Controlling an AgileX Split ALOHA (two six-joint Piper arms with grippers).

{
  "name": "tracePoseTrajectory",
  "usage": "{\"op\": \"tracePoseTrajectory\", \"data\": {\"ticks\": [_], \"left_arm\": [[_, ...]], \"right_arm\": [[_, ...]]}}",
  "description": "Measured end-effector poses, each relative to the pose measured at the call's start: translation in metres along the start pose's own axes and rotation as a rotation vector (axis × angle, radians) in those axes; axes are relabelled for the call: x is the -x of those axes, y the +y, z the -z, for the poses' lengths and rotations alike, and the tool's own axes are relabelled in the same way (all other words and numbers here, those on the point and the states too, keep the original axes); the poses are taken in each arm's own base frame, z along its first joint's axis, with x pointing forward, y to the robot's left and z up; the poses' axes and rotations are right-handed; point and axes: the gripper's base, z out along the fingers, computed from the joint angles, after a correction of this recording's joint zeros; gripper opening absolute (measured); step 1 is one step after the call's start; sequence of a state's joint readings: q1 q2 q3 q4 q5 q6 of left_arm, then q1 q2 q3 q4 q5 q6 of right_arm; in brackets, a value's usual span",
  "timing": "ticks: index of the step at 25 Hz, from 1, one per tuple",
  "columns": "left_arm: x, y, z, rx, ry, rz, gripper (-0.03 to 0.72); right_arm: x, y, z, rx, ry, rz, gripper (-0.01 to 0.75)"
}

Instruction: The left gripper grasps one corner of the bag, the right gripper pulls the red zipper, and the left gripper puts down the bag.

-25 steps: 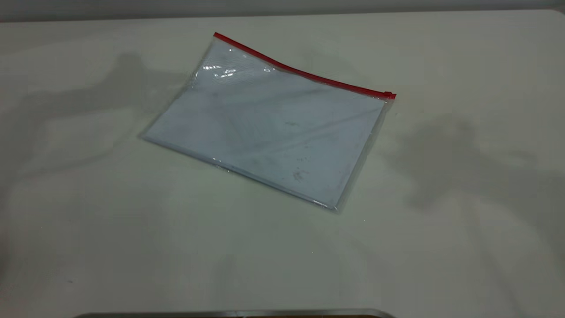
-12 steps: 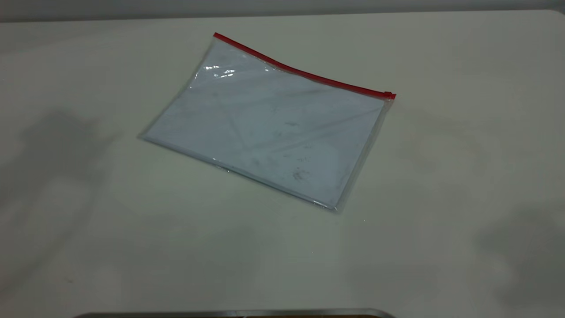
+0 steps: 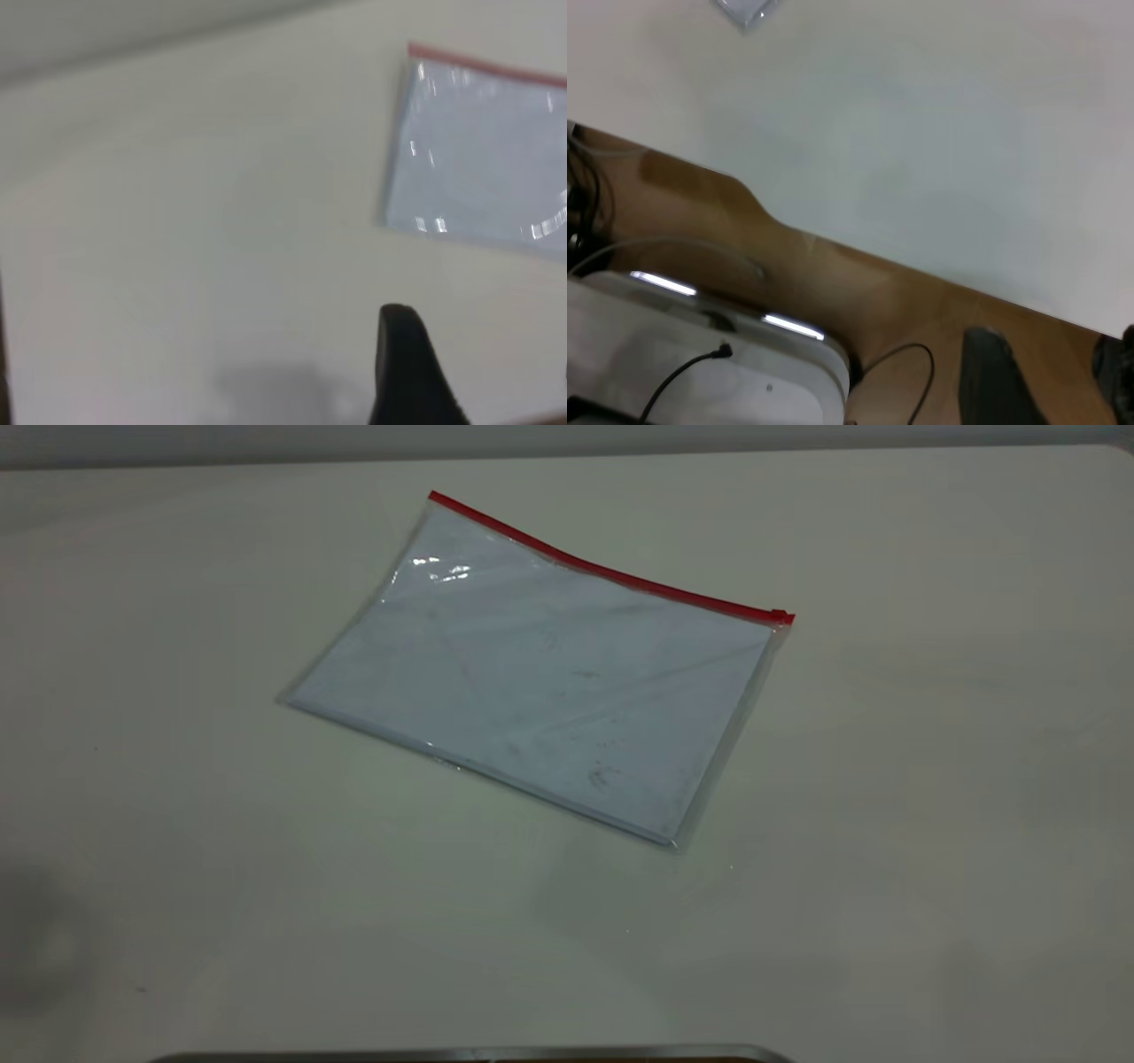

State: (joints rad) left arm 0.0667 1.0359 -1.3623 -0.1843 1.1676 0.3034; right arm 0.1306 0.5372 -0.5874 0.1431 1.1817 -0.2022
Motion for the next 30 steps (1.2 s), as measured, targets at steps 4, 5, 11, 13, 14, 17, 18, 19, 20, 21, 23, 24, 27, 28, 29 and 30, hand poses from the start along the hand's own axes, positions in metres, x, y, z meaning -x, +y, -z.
{"op": "tracePoseTrajectory", "data": {"ticks": [4, 5, 11, 13, 14, 17, 18, 19, 20, 21, 23, 24, 27, 28, 29, 30], "left_arm": [[-0.053, -0.01, -0.019, -0.023, 0.109, 0.06, 0.483], [-0.067, -0.013, -0.023, -0.028, 0.136, 0.073, 0.483], [-0.149, -0.031, -0.041, -0.041, 0.214, 0.115, 0.483], [-0.173, -0.037, -0.045, -0.038, 0.211, 0.113, 0.483], [-0.181, -0.039, -0.046, -0.033, 0.201, 0.112, 0.483], [-0.206, -0.043, -0.048, -0.006, 0.147, 0.101, 0.483], [-0.211, -0.044, -0.049, 0.002, 0.129, 0.099, 0.483], [-0.216, -0.046, -0.048, 0.008, 0.112, 0.098, 0.483], [-0.22, -0.047, -0.046, 0.014, 0.085, 0.094, 0.483], [-0.222, -0.048, -0.044, 0.018, 0.06, 0.09, 0.483], [-0.227, -0.051, -0.038, 0.029, 0.002, 0.082, 0.483], [-0.23, -0.052, -0.036, 0.035, -0.026, 0.078, 0.483], [-0.237, -0.055, -0.029, 0.05, -0.093, 0.067, 0.483], [-0.239, -0.055, -0.028, 0.053, -0.109, 0.064, 0.483], [-0.24, -0.056, -0.027, 0.057, -0.126, 0.062, 0.483], [-0.242, -0.057, -0.025, 0.06, -0.14, 0.059, 0.483]], "right_arm": [[-0.024, 0.001, -0.009, -0.023, -0.067, -0.012, 0.371], [-0.027, 0.001, -0.007, -0.039, -0.094, -0.026, 0.371], [-0.03, -0.008, -0.003, -0.141, -0.126, -0.148, 0.371], [-0.03, -0.009, -0.003, -0.151, -0.128, -0.16, 0.371], [-0.03, -0.009, -0.003, -0.151, -0.128, -0.162, 0.371], [-0.03, -0.009, -0.003, -0.152, -0.128, -0.163, 0.368], [-0.03, -0.009, -0.003, -0.152, -0.128, -0.163, 0.367], [-0.03, -0.009, -0.003, -0.152, -0.128, -0.163, 0.365], [-0.03, -0.009, -0.003, -0.152, -0.128, -0.163, 0.362], [-0.03, -0.009, -0.003, -0.152, -0.128, -0.163, 0.361], [-0.03, -0.009, -0.003, -0.152, -0.128, -0.164, 0.361], [-0.03, -0.009, -0.003, -0.152, -0.128, -0.164, 0.361], [-0.03, -0.009, -0.003, -0.153, -0.129, -0.164, 0.361], [-0.031, -0.009, -0.002, -0.154, -0.133, -0.165, 0.361], [-0.032, -0.009, -0.001, -0.161, -0.146, -0.175, 0.361], [-0.034, -0.009, 0.002, -0.173, -0.168, -0.191, 0.361]]}}
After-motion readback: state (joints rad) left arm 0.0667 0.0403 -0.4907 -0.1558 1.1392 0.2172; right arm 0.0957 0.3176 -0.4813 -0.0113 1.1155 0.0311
